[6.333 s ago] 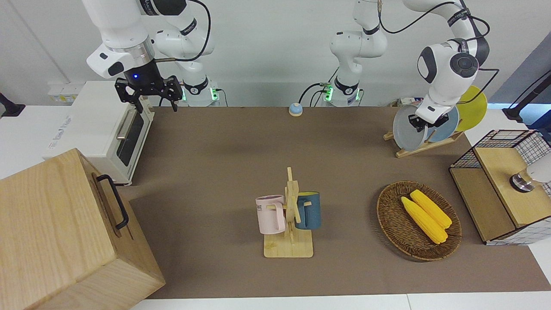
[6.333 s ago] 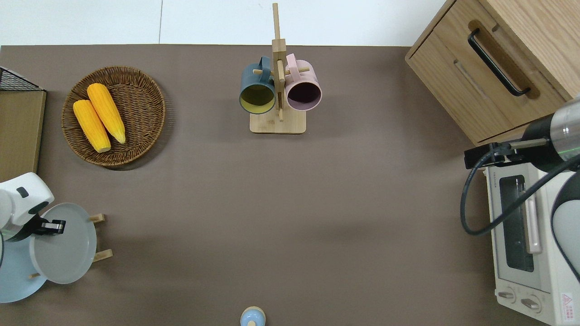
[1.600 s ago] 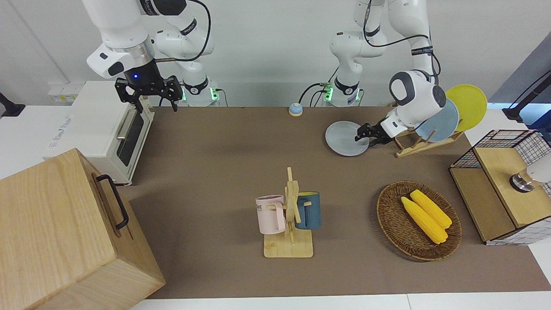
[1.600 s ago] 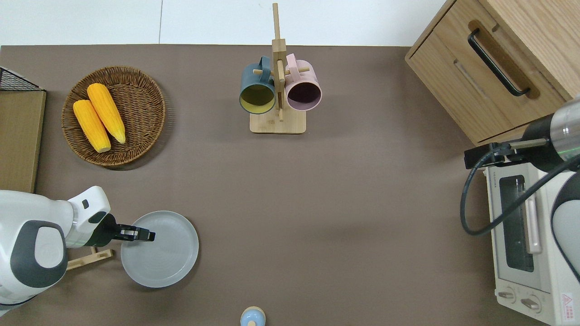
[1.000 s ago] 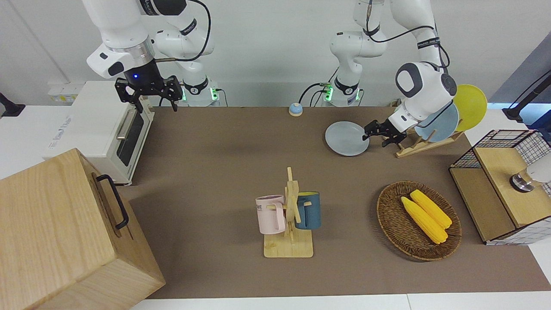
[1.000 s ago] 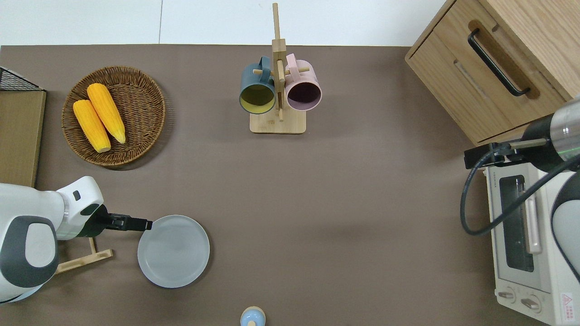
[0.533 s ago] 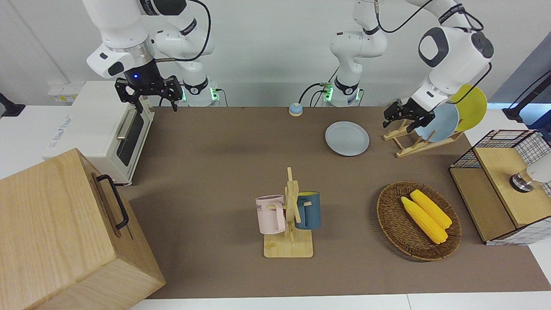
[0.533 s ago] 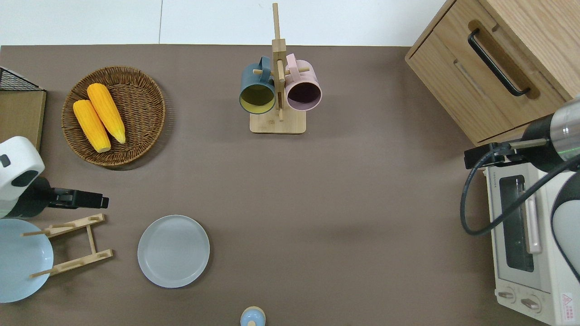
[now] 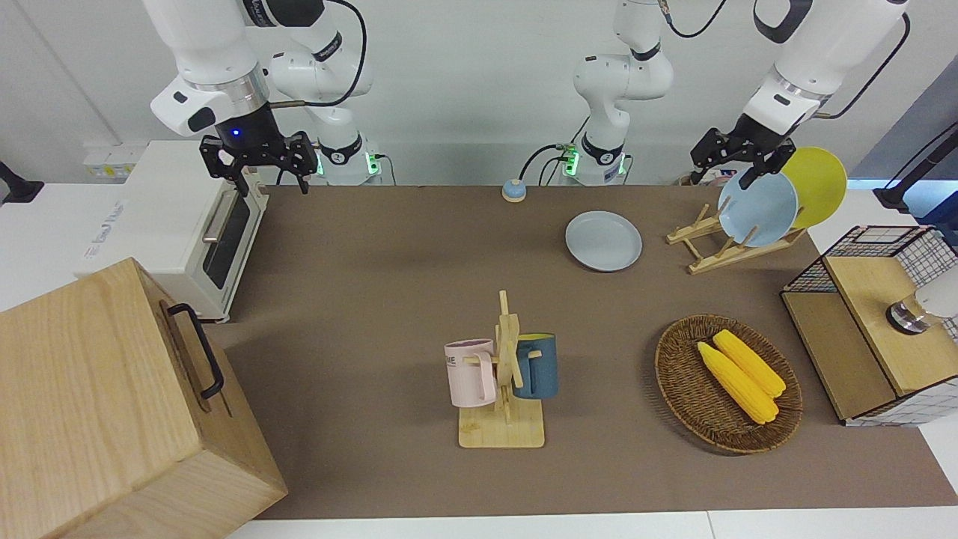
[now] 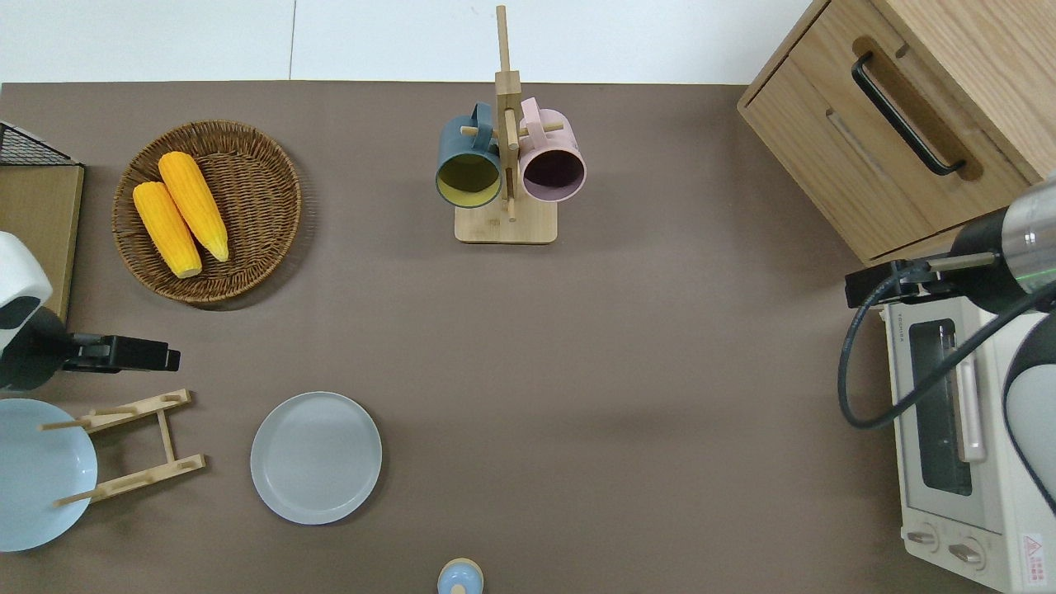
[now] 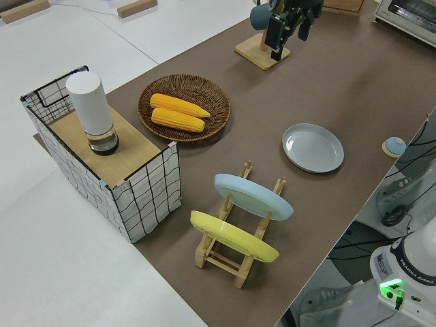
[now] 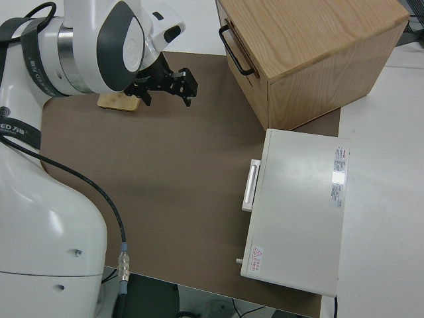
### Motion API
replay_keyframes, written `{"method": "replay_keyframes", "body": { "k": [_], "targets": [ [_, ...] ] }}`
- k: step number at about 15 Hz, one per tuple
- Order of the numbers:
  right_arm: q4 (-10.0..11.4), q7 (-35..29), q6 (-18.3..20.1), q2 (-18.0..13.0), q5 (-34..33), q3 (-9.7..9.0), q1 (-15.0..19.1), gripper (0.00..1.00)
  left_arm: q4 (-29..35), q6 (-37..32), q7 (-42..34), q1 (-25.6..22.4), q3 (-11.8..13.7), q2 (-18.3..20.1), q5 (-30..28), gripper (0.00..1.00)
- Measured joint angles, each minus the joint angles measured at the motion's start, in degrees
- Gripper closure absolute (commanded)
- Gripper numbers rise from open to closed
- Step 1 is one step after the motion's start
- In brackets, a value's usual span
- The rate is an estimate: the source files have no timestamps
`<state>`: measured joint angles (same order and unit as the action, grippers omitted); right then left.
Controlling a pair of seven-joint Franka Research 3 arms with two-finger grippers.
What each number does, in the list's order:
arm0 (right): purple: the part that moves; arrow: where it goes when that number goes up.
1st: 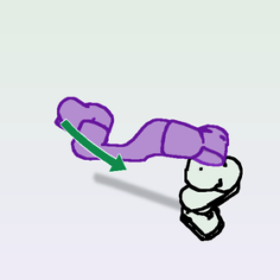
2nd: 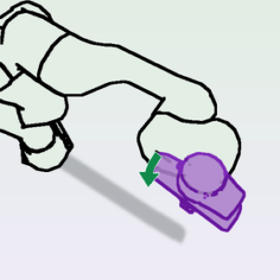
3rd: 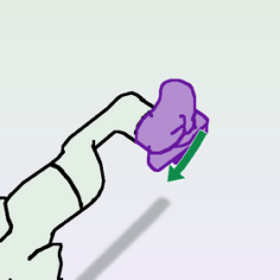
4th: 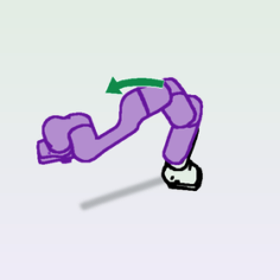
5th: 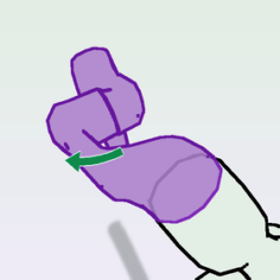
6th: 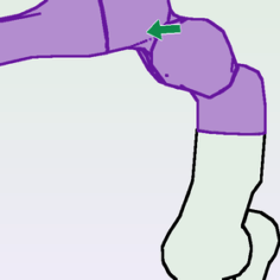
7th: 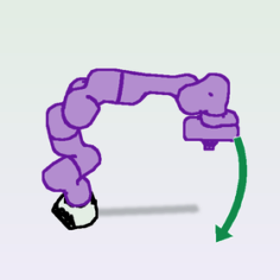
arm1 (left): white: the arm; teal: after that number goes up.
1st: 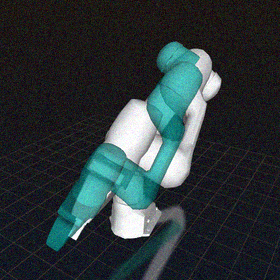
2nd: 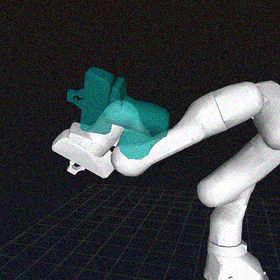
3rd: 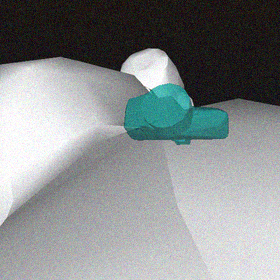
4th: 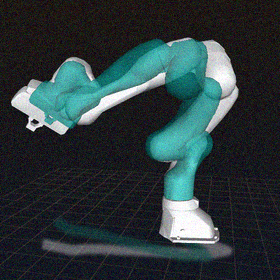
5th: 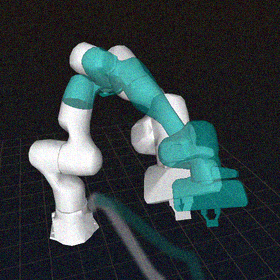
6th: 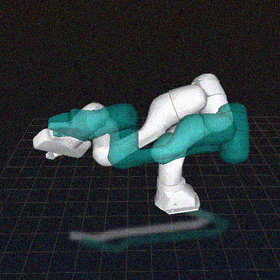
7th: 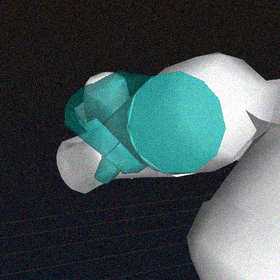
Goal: Pick gray plate from low plate rack and place it on table with left arm
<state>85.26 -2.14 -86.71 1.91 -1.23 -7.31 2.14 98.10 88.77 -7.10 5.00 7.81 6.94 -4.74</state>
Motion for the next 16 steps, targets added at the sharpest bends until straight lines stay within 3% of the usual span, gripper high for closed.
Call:
{"method": "replay_keyframes", "body": {
  "k": [4, 6, 16],
  "targets": [
    [0.0, 0.0, 0.0, 0.0, 0.0, 0.0, 0.0, 0.017, -2.64, -3.43, 0.27, 0.05, -5.04, 0.0, 5.41, 0.01],
    [0.0, 0.0, 0.0, 0.0, 0.0, 0.0, 0.0, 0.017, -2.64, -3.58, 0.41, 0.06, -6.29, -0.09, 6.25, 0.01],
    [0.0, 0.0, 0.0, 0.0, 0.0, 0.0, 0.0, 0.017, -2.7, -3.5, 3.62, 1.62, -6.79, -0.79, 6.24, 0.0]
  ]
}}
